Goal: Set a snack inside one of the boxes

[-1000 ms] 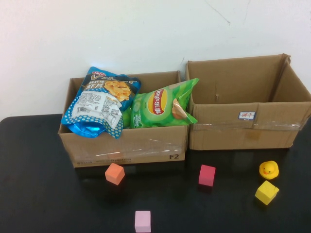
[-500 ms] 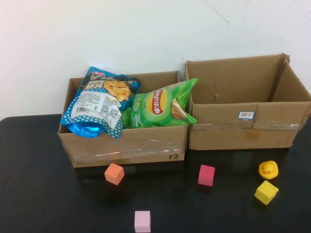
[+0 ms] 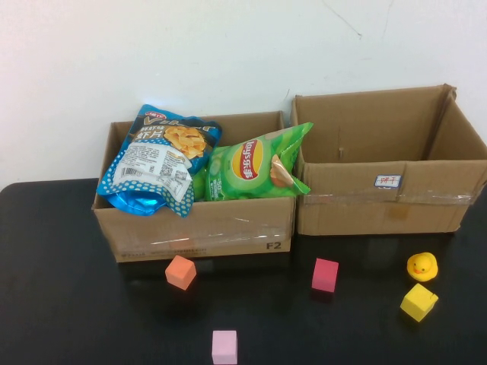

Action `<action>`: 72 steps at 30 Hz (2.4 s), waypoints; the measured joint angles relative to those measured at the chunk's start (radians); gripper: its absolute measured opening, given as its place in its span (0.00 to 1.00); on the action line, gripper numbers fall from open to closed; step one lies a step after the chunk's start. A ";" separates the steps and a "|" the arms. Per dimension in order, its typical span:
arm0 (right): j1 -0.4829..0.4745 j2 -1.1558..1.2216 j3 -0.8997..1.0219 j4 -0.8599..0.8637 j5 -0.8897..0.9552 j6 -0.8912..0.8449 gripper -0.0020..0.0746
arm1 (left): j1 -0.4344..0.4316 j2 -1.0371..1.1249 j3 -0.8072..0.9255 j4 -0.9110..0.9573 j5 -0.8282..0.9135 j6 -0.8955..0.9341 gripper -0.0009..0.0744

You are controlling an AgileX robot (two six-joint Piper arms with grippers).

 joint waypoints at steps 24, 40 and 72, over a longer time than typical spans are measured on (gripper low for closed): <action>-0.111 0.000 0.000 0.030 0.104 -0.004 0.02 | 0.000 0.000 0.000 0.000 0.000 0.000 0.01; -0.130 0.000 0.000 0.032 0.107 -0.004 0.02 | 0.000 0.000 0.000 0.000 0.000 0.000 0.01; -0.130 0.000 -0.002 0.032 0.107 -0.004 0.02 | 0.050 0.000 0.000 -0.001 0.000 0.000 0.01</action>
